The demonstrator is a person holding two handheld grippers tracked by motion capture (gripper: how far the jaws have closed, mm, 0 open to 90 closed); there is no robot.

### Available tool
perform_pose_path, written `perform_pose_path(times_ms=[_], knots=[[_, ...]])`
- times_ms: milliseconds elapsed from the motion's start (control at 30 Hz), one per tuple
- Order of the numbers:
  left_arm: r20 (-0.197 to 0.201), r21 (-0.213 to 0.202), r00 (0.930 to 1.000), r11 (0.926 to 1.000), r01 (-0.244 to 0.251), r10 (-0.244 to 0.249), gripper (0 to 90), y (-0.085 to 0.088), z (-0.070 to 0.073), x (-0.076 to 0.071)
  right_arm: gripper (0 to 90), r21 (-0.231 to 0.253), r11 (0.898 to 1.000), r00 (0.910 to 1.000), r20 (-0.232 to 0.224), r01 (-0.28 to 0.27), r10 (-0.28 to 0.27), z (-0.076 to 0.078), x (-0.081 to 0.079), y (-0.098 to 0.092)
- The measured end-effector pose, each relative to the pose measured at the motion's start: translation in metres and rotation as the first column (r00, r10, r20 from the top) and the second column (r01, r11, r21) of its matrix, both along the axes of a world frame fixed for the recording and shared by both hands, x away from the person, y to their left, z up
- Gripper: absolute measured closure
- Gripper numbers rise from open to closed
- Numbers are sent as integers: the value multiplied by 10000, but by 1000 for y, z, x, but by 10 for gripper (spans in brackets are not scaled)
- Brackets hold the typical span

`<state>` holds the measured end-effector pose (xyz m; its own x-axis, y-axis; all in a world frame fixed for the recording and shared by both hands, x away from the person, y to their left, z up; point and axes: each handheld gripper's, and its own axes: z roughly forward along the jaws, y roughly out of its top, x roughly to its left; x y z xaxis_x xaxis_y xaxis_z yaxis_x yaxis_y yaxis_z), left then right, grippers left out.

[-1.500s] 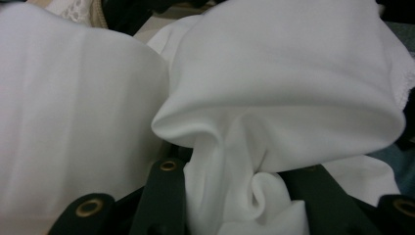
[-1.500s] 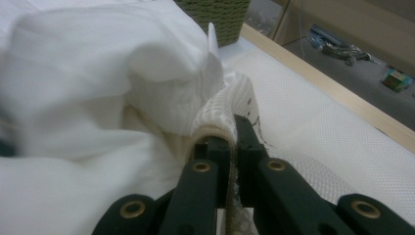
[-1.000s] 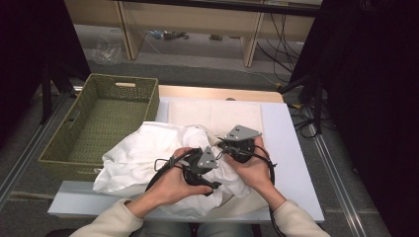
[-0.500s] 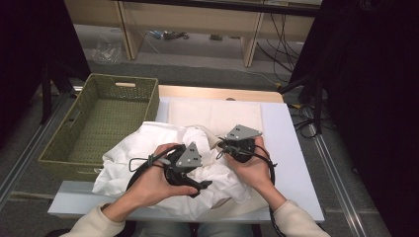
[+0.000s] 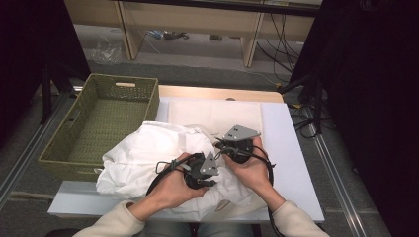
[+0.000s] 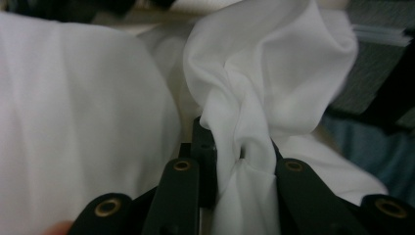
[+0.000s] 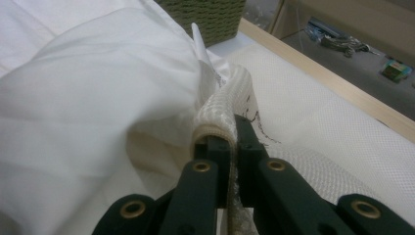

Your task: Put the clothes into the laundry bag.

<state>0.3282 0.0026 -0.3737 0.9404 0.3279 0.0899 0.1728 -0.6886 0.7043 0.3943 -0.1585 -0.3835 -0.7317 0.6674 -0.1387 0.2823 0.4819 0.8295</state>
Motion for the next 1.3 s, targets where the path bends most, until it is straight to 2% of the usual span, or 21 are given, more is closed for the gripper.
perform_pose_path(times_ms=[100, 200, 300, 333, 367, 400, 500, 533, 567, 600, 667, 733, 800, 867, 967, 1000, 1033, 1067, 1167, 1233, 1300], knots=[[381, -173, 9993, 9998, -2, 9, 781, -3, 8, -3, 894, 298, 9995, 10000, 43, 70, -71, 3, 0, -2], [594, 554, 9953, 9953, -800, 767, 776, -7, -9, 15, 895, 648, 9979, 10000, 61, -61, 57, 9, -3, -2], [48, 443, 9842, 9832, -1773, 1772, 765, -10, -34, 41, 897, 844, 9964, 9998, 155, -101, 88, 16, -10, 1], [184, 475, 9820, 9809, -1887, 1880, 755, -11, -36, 44, 897, 752, 9970, 9995, 238, -204, 187, 17, -11, 2], [127, 356, 9851, 9845, -1719, 1716, 737, -13, -36, 44, 897, 864, 9962, 9999, 35, -126, 123, 17, -12, 4], [129, 359, 9860, 9853, -1668, 1664, 702, -15, -32, 40, 897, 773, 9970, 9997, 241, -83, 64, 16, -10, 2], [31, 20, 9912, 9912, -1323, 1323, 537, -12, -24, 34, 897, 942, 9955, 9998, 163, 73, -89, 17, -5, -6], [-233, -591, 9933, 9917, -1142, 1130, 499, -4, -12, 28, 897, 1007, 9949, 9998, 148, 95, -110, 17, -4, -8], [-233, -591, 9933, 9917, -1142, 1130, 464, -4, -12, 28, 897, 1007, 9949, 9998, 148, 95, -110, 17, -4, -8], [-324, -1345, 9914, 9823, -1304, 1271, 434, 6, -1, 24, 896, 894, 9959, 9998, 149, 137, -151, 17, -2, -12], [-491, -1870, 9872, 9695, -1582, 1517, 389, 17, 11, 21, 896, 910, 9957, 9997, 160, 182, -198, 14, -1, -12], [81, -2021, 9830, 9630, -1783, 1837, 357, 29, 22, 22, 895, 926, 9953, 9996, -14, 294, -294, 13, -2, -10], [441, -2025, 9766, 9591, -1975, 2104, 310, 40, 31, 24, 895, 875, 9958, 9995, 153, 267, -281, 12, -1, -8], [925, -1881, 9689, 9596, -2094, 2295, 260, 48, 38, 25, 895, 815, 9963, 9996, 67, 259, -265, 13, -2, -7], [1095, -1513, 9650, 9635, -2209, 2385, 210, 54, 39, 33, 894, 772, 9968, 9995, 217, 227, -244, 12, -2, -6], [1173, -1048, 9655, 9697, -2207, 2324, 191, 54, 37, 39, 895, 776, 9968, 9995, 219, 214, -231, 12, -2, -6], [1173, -1048, 9655, 9697, -2207, 2324, 177, 54, 37, 39, 894, 766, 9969, 9995, 220, 195, -212, 12, -2, -5], [1124, -603, 9651, 9711, -2310, 2365, 174, 51, 28, 53, 894, 800, 9965, 9996, 136, 235, -247, 12, -3, -5], [583, 12, 9751, 9767, -2146, 2142, 155, 36, 6, 68, 895, 755, 9970, 9998, 63, 196, -201, 13, -4, -5], [608, 409, 9793, 9798, -1959, 1933, 190, 28, -3, 73, 895, 725, 9972, 9998, 57, 208, -213, 13, -4, -4], [782, 615, 9771, 9772, -2030, 1980, 293, 23, -5, 74, 895, 650, 9977, 9998, 50, 173, -176, 10, -3, -3]])
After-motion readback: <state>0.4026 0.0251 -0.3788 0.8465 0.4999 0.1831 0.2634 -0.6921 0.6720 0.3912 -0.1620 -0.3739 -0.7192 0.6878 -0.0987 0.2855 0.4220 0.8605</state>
